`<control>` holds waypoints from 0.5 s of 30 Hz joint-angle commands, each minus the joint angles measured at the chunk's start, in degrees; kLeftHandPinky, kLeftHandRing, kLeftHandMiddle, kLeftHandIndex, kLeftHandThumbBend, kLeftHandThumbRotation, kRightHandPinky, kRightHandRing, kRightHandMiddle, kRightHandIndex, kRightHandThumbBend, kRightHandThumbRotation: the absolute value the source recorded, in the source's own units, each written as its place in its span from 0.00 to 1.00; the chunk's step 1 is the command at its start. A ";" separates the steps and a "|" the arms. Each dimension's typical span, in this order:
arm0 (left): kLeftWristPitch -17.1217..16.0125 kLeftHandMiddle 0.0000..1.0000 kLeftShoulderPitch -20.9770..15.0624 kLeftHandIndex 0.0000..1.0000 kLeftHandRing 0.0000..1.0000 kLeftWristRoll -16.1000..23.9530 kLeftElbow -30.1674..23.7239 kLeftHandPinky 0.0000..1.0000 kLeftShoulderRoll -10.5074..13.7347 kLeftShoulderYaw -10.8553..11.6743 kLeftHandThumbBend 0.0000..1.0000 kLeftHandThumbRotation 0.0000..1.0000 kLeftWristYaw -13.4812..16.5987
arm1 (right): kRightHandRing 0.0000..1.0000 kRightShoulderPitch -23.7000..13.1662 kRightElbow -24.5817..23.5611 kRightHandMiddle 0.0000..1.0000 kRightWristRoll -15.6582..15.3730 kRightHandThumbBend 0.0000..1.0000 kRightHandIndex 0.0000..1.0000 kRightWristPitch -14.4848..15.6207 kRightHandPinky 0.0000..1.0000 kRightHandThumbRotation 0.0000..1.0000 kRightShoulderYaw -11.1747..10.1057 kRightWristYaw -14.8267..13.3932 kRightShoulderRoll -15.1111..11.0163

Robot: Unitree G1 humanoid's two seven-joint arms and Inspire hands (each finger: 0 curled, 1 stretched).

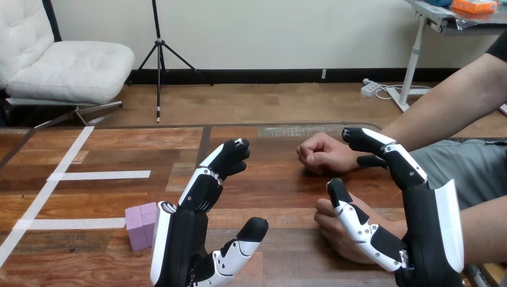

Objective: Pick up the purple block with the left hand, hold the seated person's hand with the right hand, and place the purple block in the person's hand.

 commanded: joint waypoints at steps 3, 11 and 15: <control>-0.42 0.84 -2.36 0.82 0.82 0.78 -2.07 0.78 -3.36 0.22 0.62 0.57 0.48 | 0.74 -2.55 -2.21 0.76 -0.30 0.40 0.74 -0.52 0.67 0.30 -0.27 -0.10 -0.01; -0.38 0.84 -2.26 0.82 0.82 1.30 -2.47 0.78 -3.42 0.52 0.63 0.57 0.96 | 0.74 -2.34 -2.22 0.76 -0.26 0.40 0.74 -0.49 0.66 0.30 -0.29 -0.06 -0.05; -0.99 0.83 -2.71 0.83 0.82 1.40 -2.22 0.79 -3.12 0.91 0.63 0.57 1.28 | 0.74 -2.23 -2.28 0.76 -0.55 0.40 0.74 -0.44 0.66 0.30 -0.37 -0.16 -0.06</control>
